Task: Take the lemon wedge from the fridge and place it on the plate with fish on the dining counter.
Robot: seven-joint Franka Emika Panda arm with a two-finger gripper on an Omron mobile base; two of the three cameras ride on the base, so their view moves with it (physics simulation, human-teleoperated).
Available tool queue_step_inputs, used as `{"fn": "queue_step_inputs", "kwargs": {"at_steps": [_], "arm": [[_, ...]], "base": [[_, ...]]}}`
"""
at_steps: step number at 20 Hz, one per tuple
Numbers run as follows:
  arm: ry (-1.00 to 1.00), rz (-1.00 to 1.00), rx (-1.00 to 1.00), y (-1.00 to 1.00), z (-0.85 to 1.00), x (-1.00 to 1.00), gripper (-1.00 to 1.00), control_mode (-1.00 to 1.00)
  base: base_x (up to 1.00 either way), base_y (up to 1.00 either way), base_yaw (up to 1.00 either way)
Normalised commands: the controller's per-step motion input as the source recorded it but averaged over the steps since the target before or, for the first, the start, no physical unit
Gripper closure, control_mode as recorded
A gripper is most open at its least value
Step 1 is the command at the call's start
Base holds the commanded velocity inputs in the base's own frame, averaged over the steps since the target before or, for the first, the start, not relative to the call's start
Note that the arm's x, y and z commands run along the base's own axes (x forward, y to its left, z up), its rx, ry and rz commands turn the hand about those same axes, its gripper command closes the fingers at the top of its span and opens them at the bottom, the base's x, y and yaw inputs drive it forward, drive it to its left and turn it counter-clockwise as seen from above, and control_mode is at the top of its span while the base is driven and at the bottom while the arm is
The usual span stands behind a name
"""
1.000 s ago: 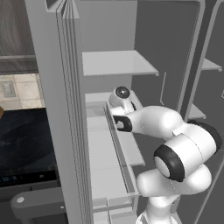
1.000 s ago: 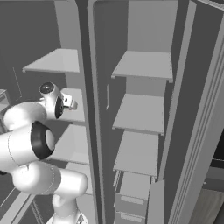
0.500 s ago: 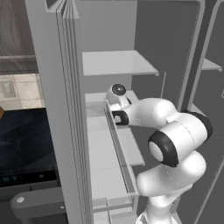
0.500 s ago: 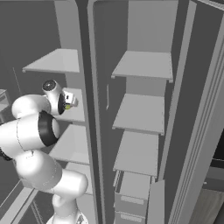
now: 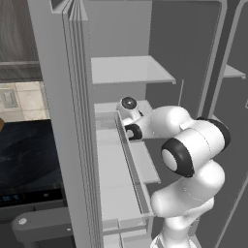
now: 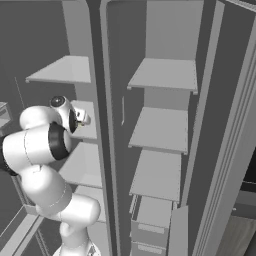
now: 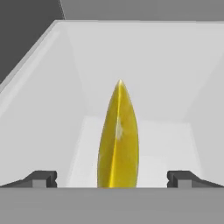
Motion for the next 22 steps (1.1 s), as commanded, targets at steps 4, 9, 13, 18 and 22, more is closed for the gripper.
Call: {"fn": "queue_step_inputs", "kwargs": {"at_steps": [4,9,13,18,22], "arm": [[0.00,0.00,0.00,0.00,-0.22,0.03,1.00,-1.00],[0.00,0.00,0.00,0.00,-0.05,0.05,1.00,-1.00],[0.00,0.00,0.00,0.00,0.00,0.00,1.00,-1.00],[0.00,0.00,0.00,0.00,0.02,-0.12,1.00,-1.00],[-0.04,-0.01,0.00,0.00,0.38,-0.76,1.00,-1.00]], "base": [[0.00,0.00,0.00],[0.00,0.00,0.00],[0.00,0.00,0.00],[0.00,0.00,0.00],[0.00,0.00,0.00]]}}
